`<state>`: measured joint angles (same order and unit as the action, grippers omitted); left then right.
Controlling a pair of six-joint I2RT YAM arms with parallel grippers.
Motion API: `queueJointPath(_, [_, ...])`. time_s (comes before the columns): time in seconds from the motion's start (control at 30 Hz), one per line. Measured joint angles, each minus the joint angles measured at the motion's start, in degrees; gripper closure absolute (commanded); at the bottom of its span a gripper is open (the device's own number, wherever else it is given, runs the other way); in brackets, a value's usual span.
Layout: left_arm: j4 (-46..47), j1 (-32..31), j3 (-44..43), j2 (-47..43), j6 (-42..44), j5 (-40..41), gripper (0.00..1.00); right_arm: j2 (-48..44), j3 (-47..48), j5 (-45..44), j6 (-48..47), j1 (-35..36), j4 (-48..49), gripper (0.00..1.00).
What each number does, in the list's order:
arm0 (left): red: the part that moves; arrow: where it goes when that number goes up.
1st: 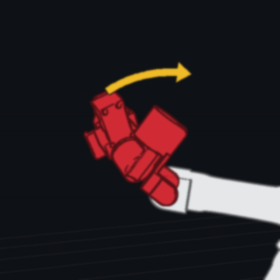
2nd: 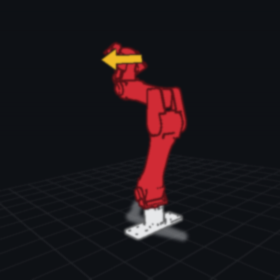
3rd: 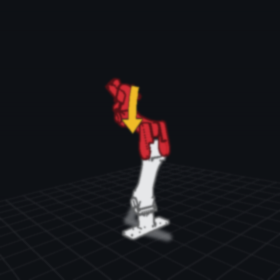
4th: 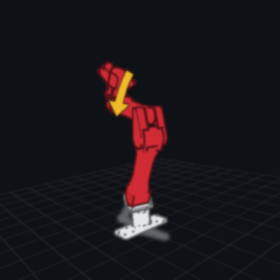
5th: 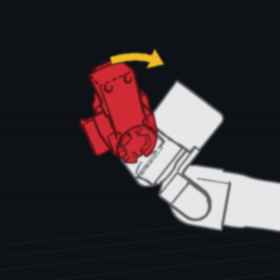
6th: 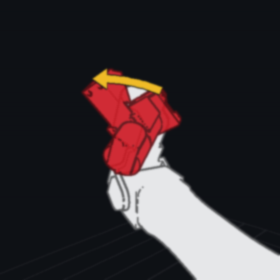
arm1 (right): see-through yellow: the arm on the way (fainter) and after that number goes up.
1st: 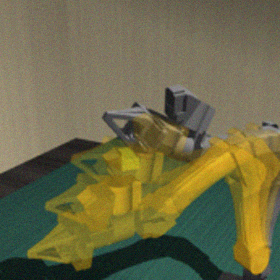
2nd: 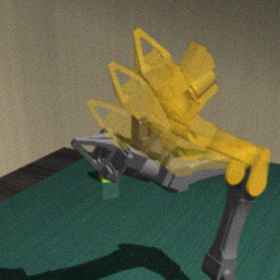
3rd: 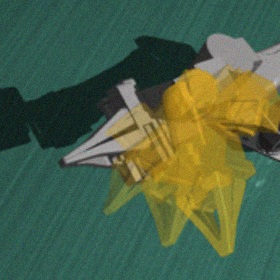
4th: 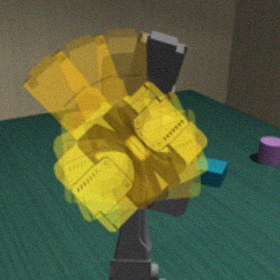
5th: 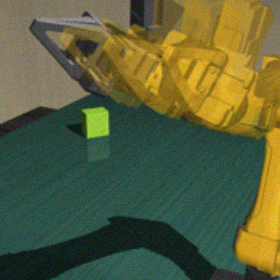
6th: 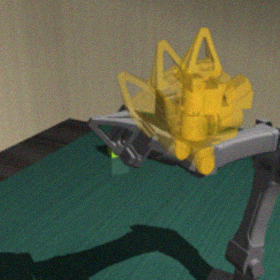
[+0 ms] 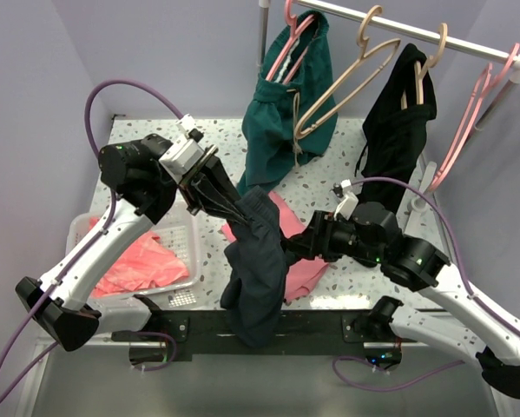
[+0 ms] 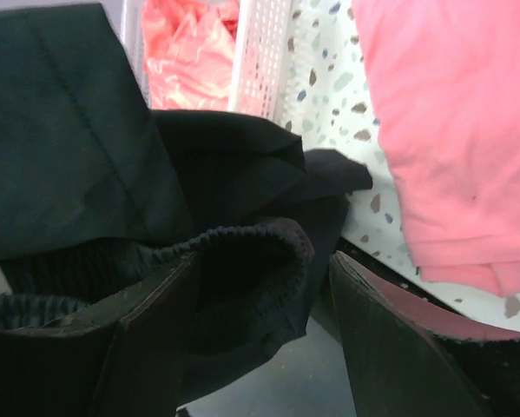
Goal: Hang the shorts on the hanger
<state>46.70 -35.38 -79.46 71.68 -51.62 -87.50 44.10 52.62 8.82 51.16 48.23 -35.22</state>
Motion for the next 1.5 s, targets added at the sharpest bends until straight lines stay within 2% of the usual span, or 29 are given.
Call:
queueJointPath(0.13, [0.02, 0.0, 0.33, 0.07, 0.02, -0.04, 1.0, 1.05, -3.45, 2.58, 2.73, -0.26, 3.28, 0.47])
queueJointPath(0.17, [0.02, 0.0, 0.35, 0.11, 0.04, -0.04, 1.0, 1.29, -4.37, 2.89, 3.61, -0.31, 4.11, 0.58])
queueJointPath(0.23, [0.04, 0.0, 0.35, 0.22, 0.04, -0.04, 1.0, 1.38, -5.4, 2.97, 4.76, -0.31, 5.27, 0.71])
queueJointPath(0.27, [0.07, 0.0, 0.35, 0.31, 0.02, -0.07, 1.0, 1.38, -5.53, 2.93, 5.25, -0.31, 5.64, 0.84])
queueJointPath(0.37, [0.5, 0.0, 0.35, 0.68, -0.02, -0.07, 1.0, 1.29, -4.55, 1.6, 4.92, -0.37, 5.51, 1.0])
queueJointPath(0.47, [1.14, 0.66, 0.33, 1.31, -0.28, -0.09, 0.97, 2.58, 2.01, -3.32, 1.55, -0.35, -0.46, 1.0])
queueJointPath(0.5, [1.31, 1.07, 0.28, 1.53, -0.33, -0.11, 0.92, 3.76, 6.88, -6.34, -0.44, -0.37, -3.06, 1.0])
queueJointPath(0.63, [1.53, 4.87, -0.07, 2.64, -0.42, 0.09, 0.91, 7.63, 27.43, -18.27, -8.98, -0.37, -8.92, 1.0])
queueJointPath(0.67, [1.46, 5.99, -0.07, 2.89, -0.44, 0.24, 0.9, 8.04, 30.12, -19.82, -10.34, -0.42, -8.94, 1.0])
queueJointPath(0.77, [0.79, 8.83, 0.13, 3.37, -0.11, 1.57, 0.84, 10.82, 41.75, -26.95, -16.87, -0.46, -11.1, 1.0])
queueJointPath(0.83, [-0.76, 10.38, 1.64, 3.19, 0.87, 3.32, 0.68, 13.09, 48.0, -30.77, -20.7, -0.61, -11.58, 1.0])
queueJointPath(0.9, [-4.66, 11.43, 4.92, 2.67, 4.52, 6.12, 0.64, 14.99, 50.84, -33.75, -23.8, -0.63, -11.56, 1.0])
queueJointPath(0.93, [-7.65, 11.69, 6.51, 2.45, 6.62, 7.74, 0.61, 15.91, 51.1, -35.19, -25.18, -0.63, -11.58, 1.0])
queueJointPath(1.0, [-16.17, 11.87, 9.09, 2.38, 12.61, 12.72, 0.45, 17.59, 50.66, -37.18, -27.08, -0.68, -12.09, 1.0])
queueJointPath(1.07, [-25.03, 11.85, 11.78, 2.38, 17.97, 19.87, 0.38, 18.8, 48.41, -38.42, -28.26, -0.68, -11.91, 1.0])
queueJointPath(1.2, [-36.87, 11.91, 20.11, 1.51, 22.64, 38.05, 0.31, 19.96, 38.73, -39.28, -28.59, -0.66, -11.69, 1.0])
queueJointPath(1.33, [-45.09, 12.02, 29.75, -2.23, 22.95, 51.54, 0.31, 20.0, 29.94, -39.32, -27.47, -0.68, -11.45, 1.0])
queueJointPath(1.5, [-53.2, 9.01, 31.78, -6.27, 22.97, 65.48, 0.32, 18.82, 23.76, -39.5, -25.73, -0.66, -11.34, 1.0])
